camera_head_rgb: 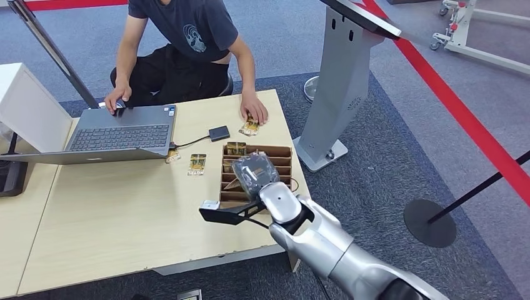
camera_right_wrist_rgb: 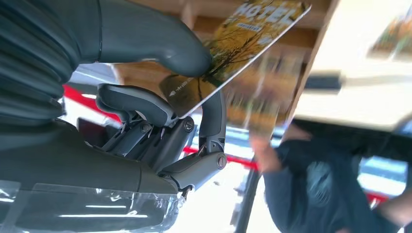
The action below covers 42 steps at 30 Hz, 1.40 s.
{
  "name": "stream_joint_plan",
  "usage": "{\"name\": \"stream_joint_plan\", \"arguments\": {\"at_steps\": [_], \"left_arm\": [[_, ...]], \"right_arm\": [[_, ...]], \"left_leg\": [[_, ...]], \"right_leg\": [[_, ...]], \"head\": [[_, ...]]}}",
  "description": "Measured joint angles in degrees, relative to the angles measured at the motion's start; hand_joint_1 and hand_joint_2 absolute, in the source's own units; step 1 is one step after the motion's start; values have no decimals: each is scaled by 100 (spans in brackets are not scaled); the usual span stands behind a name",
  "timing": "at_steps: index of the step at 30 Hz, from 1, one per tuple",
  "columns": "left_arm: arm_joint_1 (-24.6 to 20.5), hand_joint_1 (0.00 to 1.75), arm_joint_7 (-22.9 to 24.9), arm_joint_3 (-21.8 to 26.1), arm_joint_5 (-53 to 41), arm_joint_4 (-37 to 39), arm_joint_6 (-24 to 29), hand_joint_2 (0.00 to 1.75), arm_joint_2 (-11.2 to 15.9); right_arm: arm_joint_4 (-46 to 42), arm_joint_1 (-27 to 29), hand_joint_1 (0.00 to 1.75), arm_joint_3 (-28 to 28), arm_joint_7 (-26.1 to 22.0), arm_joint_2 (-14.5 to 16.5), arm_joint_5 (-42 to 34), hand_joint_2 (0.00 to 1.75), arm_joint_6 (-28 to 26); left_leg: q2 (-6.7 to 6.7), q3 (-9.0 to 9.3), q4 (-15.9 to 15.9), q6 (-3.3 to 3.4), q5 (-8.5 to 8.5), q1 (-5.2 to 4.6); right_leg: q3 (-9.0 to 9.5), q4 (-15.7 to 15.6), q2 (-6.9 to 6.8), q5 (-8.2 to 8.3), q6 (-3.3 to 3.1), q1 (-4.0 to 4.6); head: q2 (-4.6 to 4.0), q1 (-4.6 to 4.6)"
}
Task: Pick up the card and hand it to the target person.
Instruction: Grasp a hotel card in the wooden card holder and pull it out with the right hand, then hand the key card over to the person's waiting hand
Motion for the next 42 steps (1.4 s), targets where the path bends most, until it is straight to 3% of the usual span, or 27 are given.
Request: {"name": "stream_joint_plan", "arguments": {"at_steps": [5, 13, 22, 30, 42], "left_arm": [[39, 0, -10, 0, 23, 0, 32, 0, 8], [-8, 0, 2, -2, -55, 0, 16, 0, 7], [-214, 0, 28, -86, -143, 0, -110, 0, -33], [-311, 0, 99, -218, -143, 0, -163, 0, -86], [-259, 0, 203, -328, -143, 0, -163, 0, -105]], "right_arm": [[-785, -317, 175, -364, 80, -178, 61, 175, -83], [-1287, -895, 175, -957, -518, -398, -159, 175, -1280], [473, -1569, 175, -1053, -1182, -100, -414, 175, -2080], [2188, -2001, 175, -1050, -1115, 221, -453, 175, -2069], [3238, -2212, 175, -1053, -1263, 451, -624, 175, -2257]], "left_leg": [[1, -1, 5, 3, 2, 0], [0, -4, 8, 3, 4, -1], [-5, -14, 7, 5, 20, 1], [-6, -18, 8, 6, 23, 0], [-4, -20, 9, 7, 23, 0]], "right_leg": [[-1, 0, 0, 4, 1, 0], [0, 0, 0, 10, 5, 0], [-2, 0, -1, 20, 4, 0], [-5, 0, -1, 25, 5, 0], [-10, -1, -1, 26, 7, 0]], "head": [[0, 1], [0, -1], [0, -1], [0, 1], [0, 0]]}}
